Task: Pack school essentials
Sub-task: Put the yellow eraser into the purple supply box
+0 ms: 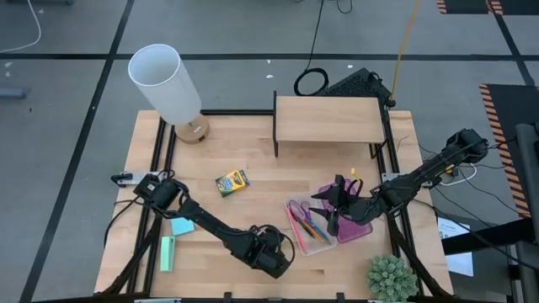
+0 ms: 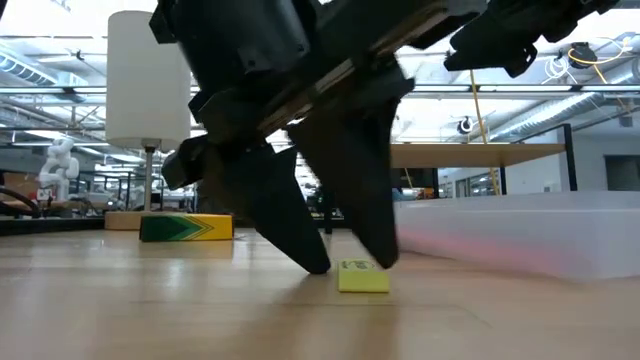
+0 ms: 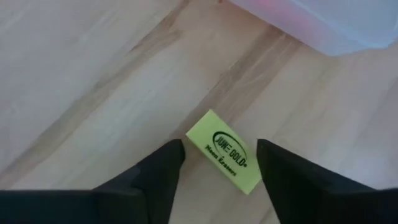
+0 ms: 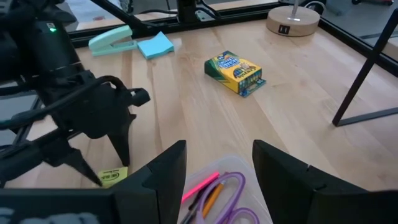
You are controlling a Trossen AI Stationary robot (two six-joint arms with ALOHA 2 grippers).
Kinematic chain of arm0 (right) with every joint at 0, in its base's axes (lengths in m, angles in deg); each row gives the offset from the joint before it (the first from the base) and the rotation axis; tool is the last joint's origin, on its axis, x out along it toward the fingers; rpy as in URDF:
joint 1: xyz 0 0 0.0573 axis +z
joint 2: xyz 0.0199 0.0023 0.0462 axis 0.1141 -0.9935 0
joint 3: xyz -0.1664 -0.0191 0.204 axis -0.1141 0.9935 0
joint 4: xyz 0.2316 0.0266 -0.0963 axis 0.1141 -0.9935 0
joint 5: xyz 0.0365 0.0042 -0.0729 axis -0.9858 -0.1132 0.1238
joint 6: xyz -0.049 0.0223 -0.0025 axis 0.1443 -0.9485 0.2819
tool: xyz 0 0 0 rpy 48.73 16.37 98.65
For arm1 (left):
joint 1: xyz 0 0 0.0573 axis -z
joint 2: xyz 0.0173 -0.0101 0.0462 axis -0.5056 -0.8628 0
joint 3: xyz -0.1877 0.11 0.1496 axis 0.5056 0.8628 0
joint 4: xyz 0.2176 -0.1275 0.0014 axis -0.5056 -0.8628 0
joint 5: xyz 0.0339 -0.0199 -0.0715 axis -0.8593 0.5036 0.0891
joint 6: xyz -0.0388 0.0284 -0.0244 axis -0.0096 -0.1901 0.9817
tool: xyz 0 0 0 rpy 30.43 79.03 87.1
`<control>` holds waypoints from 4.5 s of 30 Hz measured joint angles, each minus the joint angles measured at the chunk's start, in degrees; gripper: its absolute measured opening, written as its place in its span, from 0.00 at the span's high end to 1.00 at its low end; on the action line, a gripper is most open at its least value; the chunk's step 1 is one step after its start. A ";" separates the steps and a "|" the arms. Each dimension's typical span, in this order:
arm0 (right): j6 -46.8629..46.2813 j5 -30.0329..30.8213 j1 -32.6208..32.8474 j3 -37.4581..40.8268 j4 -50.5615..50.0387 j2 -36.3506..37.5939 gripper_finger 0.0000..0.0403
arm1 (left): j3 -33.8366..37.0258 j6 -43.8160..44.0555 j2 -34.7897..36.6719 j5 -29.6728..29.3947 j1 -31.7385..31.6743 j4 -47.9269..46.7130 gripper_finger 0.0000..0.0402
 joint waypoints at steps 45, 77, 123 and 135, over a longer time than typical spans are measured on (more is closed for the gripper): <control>-0.05 0.00 0.00 0.00 -0.11 0.00 0.56 | 0.34 -0.54 1.11 -5.17 1.72 1.78 0.27; -0.05 -0.02 0.00 0.01 -0.60 -0.02 0.56 | 0.32 -21.29 0.71 0.31 0.10 0.84 0.72; -0.51 0.00 0.00 0.26 -1.70 0.00 0.56 | 0.23 0.20 3.05 -4.18 3.29 -0.65 0.40; -0.49 0.00 0.00 0.26 -1.78 -0.01 0.56 | 0.00 2.12 0.37 -0.97 2.51 -0.22 0.40</control>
